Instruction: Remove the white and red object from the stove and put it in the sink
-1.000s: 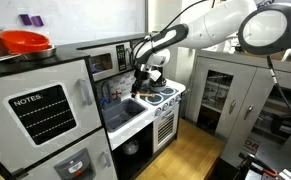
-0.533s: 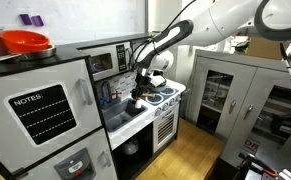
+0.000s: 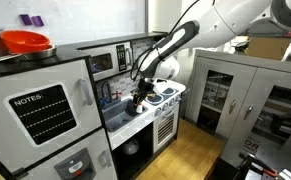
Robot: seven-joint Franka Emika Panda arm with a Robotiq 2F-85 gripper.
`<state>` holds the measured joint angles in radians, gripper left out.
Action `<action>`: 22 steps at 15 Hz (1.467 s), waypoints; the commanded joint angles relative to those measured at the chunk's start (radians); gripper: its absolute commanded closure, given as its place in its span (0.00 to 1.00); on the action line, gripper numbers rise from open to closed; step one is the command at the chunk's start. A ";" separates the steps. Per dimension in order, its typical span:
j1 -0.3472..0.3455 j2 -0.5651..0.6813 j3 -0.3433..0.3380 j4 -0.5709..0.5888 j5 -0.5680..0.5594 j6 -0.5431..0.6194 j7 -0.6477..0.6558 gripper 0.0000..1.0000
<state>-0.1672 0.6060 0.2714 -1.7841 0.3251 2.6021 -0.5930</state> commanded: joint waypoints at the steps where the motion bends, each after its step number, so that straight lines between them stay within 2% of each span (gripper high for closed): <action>1: -0.024 -0.013 0.018 -0.047 0.011 0.096 -0.021 0.92; 5: -0.059 0.025 0.039 -0.013 0.000 0.141 -0.058 0.92; 11: -0.085 0.090 0.069 0.066 -0.018 0.082 -0.131 0.92; 14: -0.076 0.126 0.062 0.121 -0.037 0.040 -0.149 0.92; 18: -0.047 0.165 0.034 0.199 -0.106 -0.116 -0.152 0.92; 19: -0.043 0.174 0.032 0.215 -0.114 -0.147 -0.153 0.42; 20: -0.042 0.177 0.031 0.224 -0.117 -0.168 -0.156 0.41; 22: -0.039 0.182 0.028 0.240 -0.113 -0.197 -0.164 0.29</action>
<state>-0.2149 0.7717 0.3113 -1.5928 0.2185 2.4714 -0.7303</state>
